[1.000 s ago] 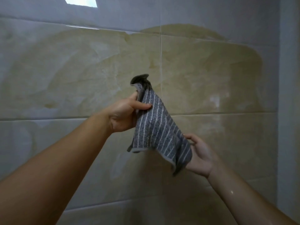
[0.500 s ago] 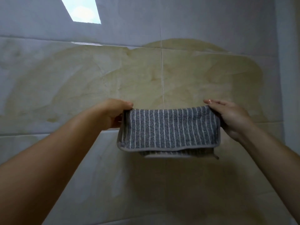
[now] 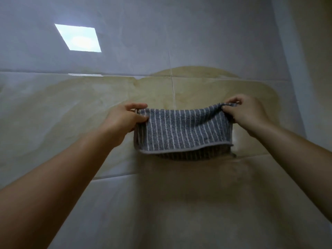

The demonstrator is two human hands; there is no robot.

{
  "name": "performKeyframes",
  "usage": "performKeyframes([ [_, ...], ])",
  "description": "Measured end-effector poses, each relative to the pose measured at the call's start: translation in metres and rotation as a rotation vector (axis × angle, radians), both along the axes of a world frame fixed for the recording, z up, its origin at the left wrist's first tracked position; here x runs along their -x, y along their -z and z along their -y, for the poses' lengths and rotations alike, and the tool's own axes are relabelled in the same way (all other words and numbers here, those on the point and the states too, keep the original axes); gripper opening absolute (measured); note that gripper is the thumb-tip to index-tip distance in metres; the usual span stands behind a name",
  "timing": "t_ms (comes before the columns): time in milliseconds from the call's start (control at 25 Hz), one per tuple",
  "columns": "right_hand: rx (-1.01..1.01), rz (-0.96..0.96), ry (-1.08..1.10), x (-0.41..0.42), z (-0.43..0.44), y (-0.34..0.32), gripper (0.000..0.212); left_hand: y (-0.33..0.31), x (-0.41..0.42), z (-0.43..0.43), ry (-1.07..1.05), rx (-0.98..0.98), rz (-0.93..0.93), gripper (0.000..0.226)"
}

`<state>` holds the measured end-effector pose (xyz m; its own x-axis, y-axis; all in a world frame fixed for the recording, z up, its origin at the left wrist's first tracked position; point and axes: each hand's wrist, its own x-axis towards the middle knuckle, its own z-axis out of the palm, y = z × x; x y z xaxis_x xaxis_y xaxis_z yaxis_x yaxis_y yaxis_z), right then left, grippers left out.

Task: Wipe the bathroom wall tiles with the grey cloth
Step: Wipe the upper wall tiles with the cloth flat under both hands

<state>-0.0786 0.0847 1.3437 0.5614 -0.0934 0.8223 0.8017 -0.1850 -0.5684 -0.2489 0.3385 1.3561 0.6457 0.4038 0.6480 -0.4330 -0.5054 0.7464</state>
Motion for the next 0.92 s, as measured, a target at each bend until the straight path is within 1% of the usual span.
performKeyframes([
  [120,-0.040,0.046,0.099,-0.025,0.008,-0.016,0.007,-0.019,-0.018,0.011,-0.046,-0.103,0.060,0.019],
  [200,-0.053,0.072,0.122,-0.043,0.018,-0.028,0.008,-0.033,-0.030,0.020,-0.109,-0.218,0.074,0.013],
  [240,-0.056,0.092,0.133,-0.054,0.024,-0.035,0.011,-0.039,-0.039,0.025,-0.200,-0.338,0.088,0.012],
  [320,-0.011,0.140,0.230,-0.074,0.034,-0.051,0.018,-0.055,-0.054,0.036,-0.466,-0.574,0.117,0.008],
  [360,0.029,0.166,0.320,-0.083,0.040,-0.061,0.020,-0.065,-0.061,0.044,-0.573,-0.603,0.131,0.008],
  [400,0.075,0.192,0.407,-0.089,0.045,-0.070,0.021,-0.075,-0.065,0.052,-0.626,-0.576,0.135,0.009],
  [440,0.117,0.200,0.454,-0.098,0.050,-0.079,0.021,-0.085,-0.070,0.060,-0.627,-0.500,0.126,0.011],
  [520,0.180,0.127,0.445,-0.113,0.057,-0.099,0.021,-0.104,-0.080,0.079,-0.538,-0.228,0.051,0.017],
  [560,0.169,0.070,0.366,-0.120,0.060,-0.111,0.019,-0.112,-0.087,0.088,-0.496,-0.072,-0.004,0.019],
  [600,0.117,-0.004,0.213,-0.126,0.061,-0.122,0.019,-0.119,-0.092,0.094,-0.460,0.054,-0.044,0.020],
  [680,-0.040,-0.185,-0.155,-0.135,0.056,-0.135,0.016,-0.126,-0.100,0.107,-0.342,0.194,-0.037,0.014],
  [720,-0.089,-0.246,-0.294,-0.141,0.052,-0.139,0.011,-0.128,-0.104,0.110,-0.274,0.227,-0.010,0.013],
  [760,-0.107,-0.282,-0.372,-0.150,0.046,-0.142,0.010,-0.127,-0.110,0.110,-0.218,0.239,0.025,0.015],
  [800,-0.123,-0.308,-0.399,-0.159,0.038,-0.143,0.010,-0.124,-0.117,0.109,-0.185,0.237,0.067,0.020],
  [840,-0.157,-0.316,-0.372,-0.164,0.030,-0.142,0.011,-0.120,-0.127,0.106,-0.175,0.220,0.116,0.025],
  [880,-0.210,-0.291,-0.302,-0.165,0.022,-0.139,0.012,-0.114,-0.138,0.104,-0.199,0.173,0.181,0.029],
  [920,-0.264,-0.205,-0.209,-0.164,0.014,-0.132,0.015,-0.105,-0.150,0.103,-0.268,0.098,0.280,0.031],
])
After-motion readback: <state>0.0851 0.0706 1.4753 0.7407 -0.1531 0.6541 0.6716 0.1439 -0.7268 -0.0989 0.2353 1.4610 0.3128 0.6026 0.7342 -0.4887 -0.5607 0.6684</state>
